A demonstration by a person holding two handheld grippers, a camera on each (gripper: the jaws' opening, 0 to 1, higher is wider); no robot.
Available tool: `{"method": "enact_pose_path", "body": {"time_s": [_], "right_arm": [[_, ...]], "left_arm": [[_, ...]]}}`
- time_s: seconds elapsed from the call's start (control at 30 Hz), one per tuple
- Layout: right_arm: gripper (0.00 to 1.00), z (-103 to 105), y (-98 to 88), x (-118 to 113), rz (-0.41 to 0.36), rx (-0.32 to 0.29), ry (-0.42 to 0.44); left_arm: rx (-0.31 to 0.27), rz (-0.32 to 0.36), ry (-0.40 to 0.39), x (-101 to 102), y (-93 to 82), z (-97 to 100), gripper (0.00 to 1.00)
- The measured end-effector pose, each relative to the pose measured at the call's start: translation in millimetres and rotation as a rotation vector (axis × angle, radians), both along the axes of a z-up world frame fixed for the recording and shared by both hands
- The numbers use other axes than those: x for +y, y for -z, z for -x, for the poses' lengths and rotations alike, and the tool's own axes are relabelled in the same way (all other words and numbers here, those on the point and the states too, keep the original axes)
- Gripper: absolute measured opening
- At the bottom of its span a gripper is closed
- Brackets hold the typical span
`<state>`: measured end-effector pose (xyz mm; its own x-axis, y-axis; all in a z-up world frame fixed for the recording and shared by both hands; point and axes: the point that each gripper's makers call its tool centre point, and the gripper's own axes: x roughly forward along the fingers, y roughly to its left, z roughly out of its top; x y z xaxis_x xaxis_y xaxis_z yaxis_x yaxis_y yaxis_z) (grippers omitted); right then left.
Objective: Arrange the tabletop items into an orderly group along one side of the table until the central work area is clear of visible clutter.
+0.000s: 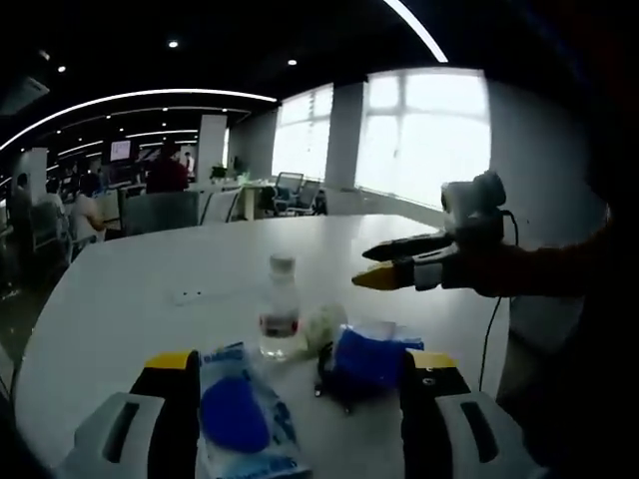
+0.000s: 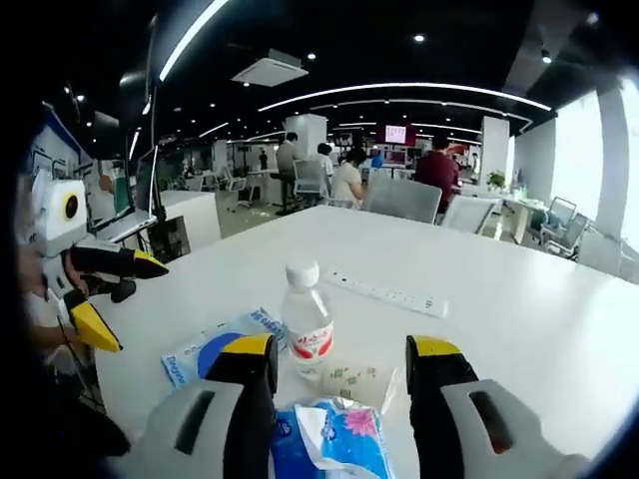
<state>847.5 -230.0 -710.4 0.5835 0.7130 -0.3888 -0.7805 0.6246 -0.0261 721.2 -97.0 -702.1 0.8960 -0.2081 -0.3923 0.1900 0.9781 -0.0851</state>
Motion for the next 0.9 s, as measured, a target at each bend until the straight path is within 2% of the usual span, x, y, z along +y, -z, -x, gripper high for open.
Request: {"method": "enact_pose_path", "body": {"time_s": [0.07, 0.2, 0.27, 0.6, 0.7, 0.9], "right_arm": [[0.61, 0.2, 1.4, -12.1, -0.003, 0.021, 0.022], [0.71, 8.3, 1.4, -28.8, 0.004, 0.036, 0.031], [0.76, 11.4, 1.2, -37.9, 0.003, 0.045, 0.037], [0.98, 26.8, -1.4, -70.0, -0.018, 0.069, 0.063], [0.99, 32.6, -2.6, -76.8, -0.025, 0.079, 0.076], [0.99, 41.4, -0.6, -85.0, -0.035, 0.085, 0.093]], "left_arm": [[0.002, 0.018, -0.008, 1.6, -0.1, -4.5, 0.79], [-0.014, 0.031, -0.016, 8.4, -1.9, -14.1, 0.76], [-0.038, 0.077, -0.016, 7.5, -7.2, -21.0, 0.75], [-0.071, 0.034, -0.006, 6.2, -16.1, -52.7, 0.68], [-0.09, 0.014, 0.004, 3.3, -20.3, -61.5, 0.67], [-0.087, -0.018, 0.023, 0.6, -18.3, -82.4, 0.63]]}}
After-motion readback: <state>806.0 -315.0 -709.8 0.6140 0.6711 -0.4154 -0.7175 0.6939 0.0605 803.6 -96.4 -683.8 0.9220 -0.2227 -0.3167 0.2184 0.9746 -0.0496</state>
